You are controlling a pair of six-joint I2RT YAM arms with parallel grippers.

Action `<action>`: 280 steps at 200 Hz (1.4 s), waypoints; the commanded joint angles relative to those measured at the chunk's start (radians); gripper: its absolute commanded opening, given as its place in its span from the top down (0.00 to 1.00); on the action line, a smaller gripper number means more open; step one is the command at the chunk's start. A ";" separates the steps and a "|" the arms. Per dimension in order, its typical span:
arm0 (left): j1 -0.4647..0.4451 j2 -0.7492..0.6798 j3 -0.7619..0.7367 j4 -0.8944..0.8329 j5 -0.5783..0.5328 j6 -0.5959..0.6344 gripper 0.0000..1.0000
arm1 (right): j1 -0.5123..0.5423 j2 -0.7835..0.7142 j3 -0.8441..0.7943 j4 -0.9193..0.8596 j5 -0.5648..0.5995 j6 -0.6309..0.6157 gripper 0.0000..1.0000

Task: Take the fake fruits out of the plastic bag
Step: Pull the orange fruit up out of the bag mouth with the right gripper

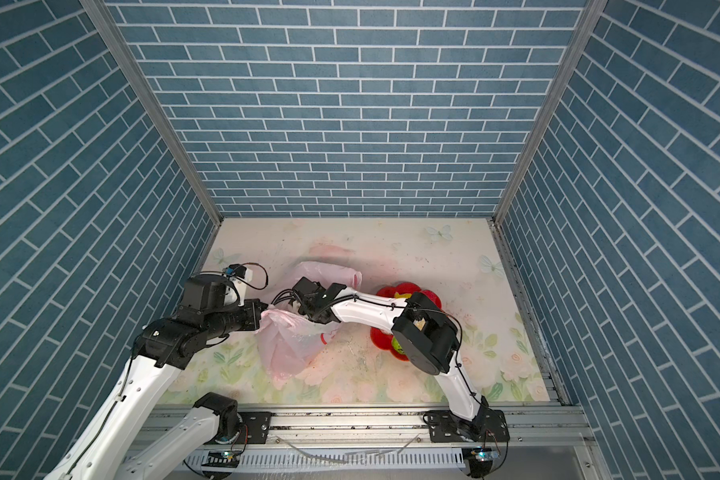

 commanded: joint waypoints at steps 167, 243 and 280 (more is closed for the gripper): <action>0.002 -0.147 -0.024 0.078 0.085 -0.219 0.43 | -0.156 -0.128 0.178 -0.091 0.101 0.051 0.89; 0.002 -0.071 -0.044 0.267 0.170 -0.311 0.32 | -0.215 -0.166 0.359 -0.377 0.058 -0.084 0.90; 0.002 -0.010 -0.072 0.375 0.224 -0.344 0.32 | -0.228 -0.183 0.391 -0.418 0.034 -0.087 0.90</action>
